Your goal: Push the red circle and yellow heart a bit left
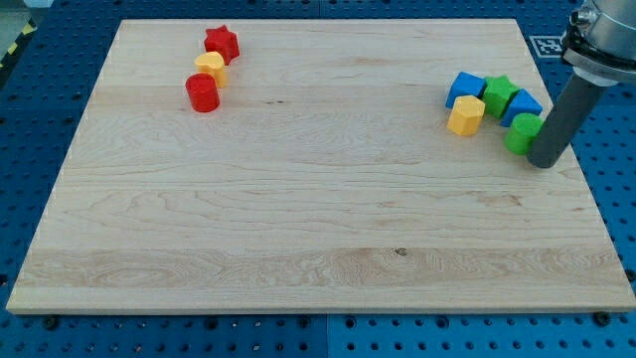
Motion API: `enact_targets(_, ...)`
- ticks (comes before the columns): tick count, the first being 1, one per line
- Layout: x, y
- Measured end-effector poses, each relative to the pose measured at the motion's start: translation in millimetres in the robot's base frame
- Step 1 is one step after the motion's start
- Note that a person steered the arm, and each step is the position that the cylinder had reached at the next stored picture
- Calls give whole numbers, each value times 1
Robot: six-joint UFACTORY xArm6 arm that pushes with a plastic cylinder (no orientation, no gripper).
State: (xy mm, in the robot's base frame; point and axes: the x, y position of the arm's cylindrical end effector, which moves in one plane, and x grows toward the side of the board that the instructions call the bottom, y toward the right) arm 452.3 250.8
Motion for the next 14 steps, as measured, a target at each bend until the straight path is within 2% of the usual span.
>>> enact_targets(1,-14,0)
enact_targets(2,2,-11)
enact_targets(3,28,-45)
enact_targets(4,28,-100)
enact_targets(6,27,-101)
enact_targets(7,3,-111)
enact_targets(9,-76,-233)
enact_targets(10,-92,-246)
enact_targets(12,-98,-336)
enact_targets(14,-127,-396)
